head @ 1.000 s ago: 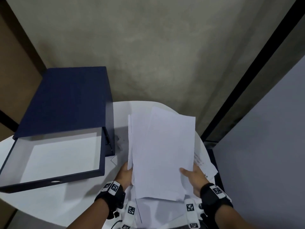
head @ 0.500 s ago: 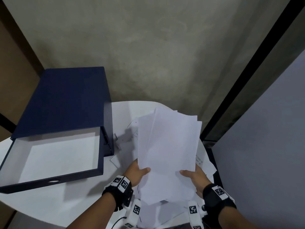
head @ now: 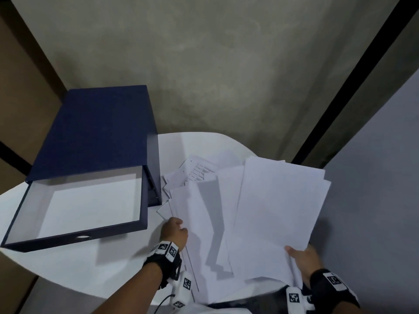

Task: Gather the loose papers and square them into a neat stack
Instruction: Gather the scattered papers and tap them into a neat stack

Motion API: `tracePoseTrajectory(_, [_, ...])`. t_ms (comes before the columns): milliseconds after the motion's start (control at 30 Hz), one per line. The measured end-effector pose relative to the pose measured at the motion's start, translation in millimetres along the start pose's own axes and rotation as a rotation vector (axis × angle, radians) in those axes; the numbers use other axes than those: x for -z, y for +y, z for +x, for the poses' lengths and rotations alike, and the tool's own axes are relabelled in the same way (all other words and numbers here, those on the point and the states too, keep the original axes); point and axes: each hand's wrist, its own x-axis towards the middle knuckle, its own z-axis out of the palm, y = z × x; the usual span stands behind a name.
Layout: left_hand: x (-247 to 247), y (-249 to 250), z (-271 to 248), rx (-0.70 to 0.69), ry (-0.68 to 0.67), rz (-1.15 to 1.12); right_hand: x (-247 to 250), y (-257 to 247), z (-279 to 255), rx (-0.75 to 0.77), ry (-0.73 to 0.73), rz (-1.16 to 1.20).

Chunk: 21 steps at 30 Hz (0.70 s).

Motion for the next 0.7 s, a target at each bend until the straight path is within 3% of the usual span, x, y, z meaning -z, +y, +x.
tracePoseTrajectory(200, [1, 5, 5, 0.099, -0.106, 0.163, -4, 16, 10, -0.06, 0.014, -0.063])
tracePoseTrajectory(367, [-3, 14, 7, 0.117, -0.07, 0.2, -16, 18, 14, -0.072, -0.022, -0.205])
tracePoseTrajectory(567, [-17, 20, -3, 0.1, -0.074, -0.056, -22, 19, 13, -0.092, -0.069, -0.308])
tracePoseTrajectory(700, [-25, 15, -2, 0.119, -0.167, -0.133, -22, 20, 12, -0.088, -0.124, -0.338])
